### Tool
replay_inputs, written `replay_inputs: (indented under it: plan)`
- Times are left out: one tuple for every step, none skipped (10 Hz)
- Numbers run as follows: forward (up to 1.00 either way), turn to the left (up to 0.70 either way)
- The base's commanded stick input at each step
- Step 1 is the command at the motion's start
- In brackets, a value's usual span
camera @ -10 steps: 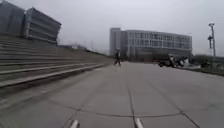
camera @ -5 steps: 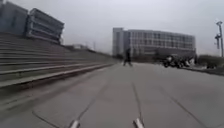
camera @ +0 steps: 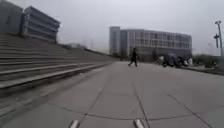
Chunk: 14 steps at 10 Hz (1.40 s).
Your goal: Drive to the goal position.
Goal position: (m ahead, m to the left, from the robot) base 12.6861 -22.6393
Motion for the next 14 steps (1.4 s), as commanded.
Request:
replay_inputs:
  plan:
    - [0.85, -0.34]
    - [0.85, -0.29]
    - [0.85, -0.1]
    - [0.85, 0.0]
    - [0.85, 0.0]
    - [0.85, 0.0]
    - [0.85, 0.0]
    - [0.85, 0.0]
    - [0.85, -0.13]
    - [0.85, -0.16]
    - [0.85, 0.0]
    - [0.85, 0.0]
    - [0.85, 0.0]
    - [0.85, 0.0]
